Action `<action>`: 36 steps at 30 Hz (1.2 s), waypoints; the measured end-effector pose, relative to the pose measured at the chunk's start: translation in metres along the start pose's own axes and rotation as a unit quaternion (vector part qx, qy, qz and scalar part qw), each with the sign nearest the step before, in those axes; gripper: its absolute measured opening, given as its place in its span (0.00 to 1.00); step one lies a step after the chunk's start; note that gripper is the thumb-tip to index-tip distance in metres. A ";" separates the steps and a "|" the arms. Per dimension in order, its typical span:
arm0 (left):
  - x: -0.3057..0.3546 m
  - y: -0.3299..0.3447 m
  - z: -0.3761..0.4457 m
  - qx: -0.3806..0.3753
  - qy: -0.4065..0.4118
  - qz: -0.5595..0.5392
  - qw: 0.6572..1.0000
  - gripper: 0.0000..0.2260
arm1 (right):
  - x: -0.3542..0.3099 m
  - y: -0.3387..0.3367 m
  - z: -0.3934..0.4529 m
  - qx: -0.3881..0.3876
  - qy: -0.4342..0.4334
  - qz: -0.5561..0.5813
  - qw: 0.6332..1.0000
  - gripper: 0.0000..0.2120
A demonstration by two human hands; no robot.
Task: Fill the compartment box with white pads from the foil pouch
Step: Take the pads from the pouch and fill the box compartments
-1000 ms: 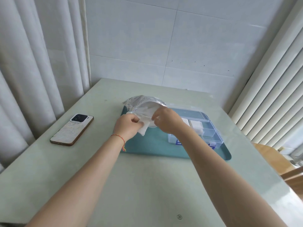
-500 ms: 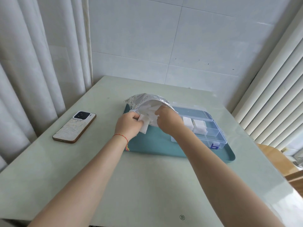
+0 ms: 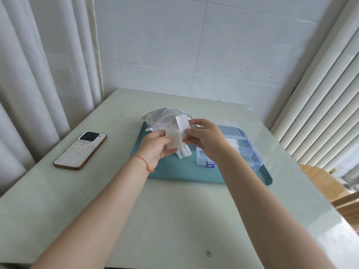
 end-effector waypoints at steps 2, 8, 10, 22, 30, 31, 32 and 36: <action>-0.001 0.005 -0.001 -0.022 -0.003 -0.016 1.000 0.14 | 0.005 0.005 -0.003 -0.025 0.011 -0.016 1.000 0.04; 0.001 0.008 -0.004 -0.041 0.009 -0.053 0.998 0.17 | 0.015 0.010 -0.007 0.008 0.031 -0.112 0.993 0.03; 0.000 0.009 -0.004 -0.044 0.005 -0.059 0.997 0.16 | 0.015 0.011 -0.007 0.034 0.022 -0.161 0.986 0.04; 0.000 0.004 -0.008 -0.013 -0.022 -0.116 0.993 0.10 | 0.012 0.018 -0.004 0.076 0.006 -0.253 0.964 0.05; -0.001 -0.002 -0.007 0.002 0.014 -0.057 0.998 0.08 | 0.012 0.018 -0.002 0.075 -0.003 -0.281 0.957 0.07; -0.001 -0.006 -0.007 0.023 0.017 -0.045 0.999 0.08 | 0.012 0.016 0.001 0.078 -0.005 -0.295 0.952 0.07; -0.001 -0.012 -0.006 0.055 0.024 -0.027 0.998 0.08 | 0.012 0.013 0.003 0.085 -0.012 -0.319 0.944 0.07; 0.003 -0.029 -0.006 0.148 0.066 0.065 0.985 0.12 | 0.011 0.007 0.011 0.102 -0.037 -0.506 0.855 0.07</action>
Point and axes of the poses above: each hand's wrist, its own z-axis towards the middle knuckle, its own y-axis out of the palm, x = y × z, the point moved 7 cm from there along z, towards the middle knuckle, and after that the axes turned 4 degrees about -z, right-handed, at the moved point
